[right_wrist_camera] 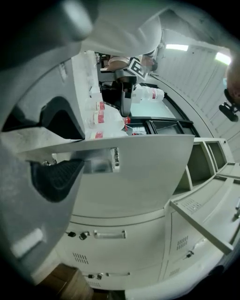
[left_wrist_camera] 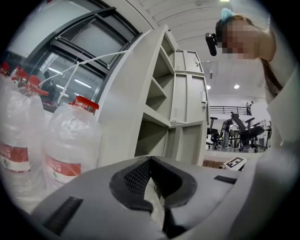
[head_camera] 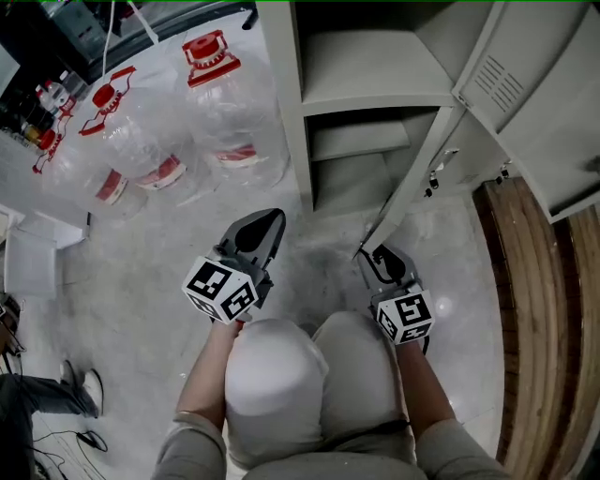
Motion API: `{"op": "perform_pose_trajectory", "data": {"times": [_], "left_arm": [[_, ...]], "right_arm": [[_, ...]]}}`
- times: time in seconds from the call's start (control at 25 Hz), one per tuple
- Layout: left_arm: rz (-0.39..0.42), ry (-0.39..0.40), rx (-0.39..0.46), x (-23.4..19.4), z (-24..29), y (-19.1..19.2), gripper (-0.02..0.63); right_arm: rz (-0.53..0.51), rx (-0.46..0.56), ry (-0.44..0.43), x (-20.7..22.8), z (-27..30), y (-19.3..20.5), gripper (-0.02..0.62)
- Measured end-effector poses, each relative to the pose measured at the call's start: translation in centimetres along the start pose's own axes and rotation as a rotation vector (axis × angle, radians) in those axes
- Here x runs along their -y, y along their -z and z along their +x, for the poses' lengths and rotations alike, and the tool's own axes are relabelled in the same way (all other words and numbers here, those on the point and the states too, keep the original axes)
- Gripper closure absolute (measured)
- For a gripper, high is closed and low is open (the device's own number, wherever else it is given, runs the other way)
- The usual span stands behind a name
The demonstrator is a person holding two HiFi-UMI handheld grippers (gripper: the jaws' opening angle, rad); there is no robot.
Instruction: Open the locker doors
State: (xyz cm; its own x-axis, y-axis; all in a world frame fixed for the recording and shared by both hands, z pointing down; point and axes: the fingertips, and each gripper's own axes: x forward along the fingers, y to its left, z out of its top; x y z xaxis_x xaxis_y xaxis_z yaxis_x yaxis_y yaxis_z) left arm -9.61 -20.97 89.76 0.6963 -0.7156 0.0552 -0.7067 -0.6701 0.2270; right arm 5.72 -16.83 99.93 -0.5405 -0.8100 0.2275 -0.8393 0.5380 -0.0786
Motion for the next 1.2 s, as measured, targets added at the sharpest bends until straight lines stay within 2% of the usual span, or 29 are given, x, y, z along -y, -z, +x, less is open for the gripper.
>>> {"op": "perform_pose_trajectory", "data": {"times": [0.52, 0.96, 1.2], "left_arm": [[0.037, 0.064, -0.017, 3.6, 3.1, 0.2, 0.607], [0.050, 0.102, -0.020, 5.5, 4.8, 0.6, 0.607], [0.052, 0.105, -0.018, 5.8, 5.0, 0.6, 0.607]], "right_arm": [[-0.017, 0.008, 0.132, 5.7, -7.7, 1.2, 0.453], [0.014, 0.005, 0.386, 13.8, -13.8, 2.2, 0.506], [0.033, 0.006, 0.477, 17.1, -14.8, 2.2, 0.508]]}}
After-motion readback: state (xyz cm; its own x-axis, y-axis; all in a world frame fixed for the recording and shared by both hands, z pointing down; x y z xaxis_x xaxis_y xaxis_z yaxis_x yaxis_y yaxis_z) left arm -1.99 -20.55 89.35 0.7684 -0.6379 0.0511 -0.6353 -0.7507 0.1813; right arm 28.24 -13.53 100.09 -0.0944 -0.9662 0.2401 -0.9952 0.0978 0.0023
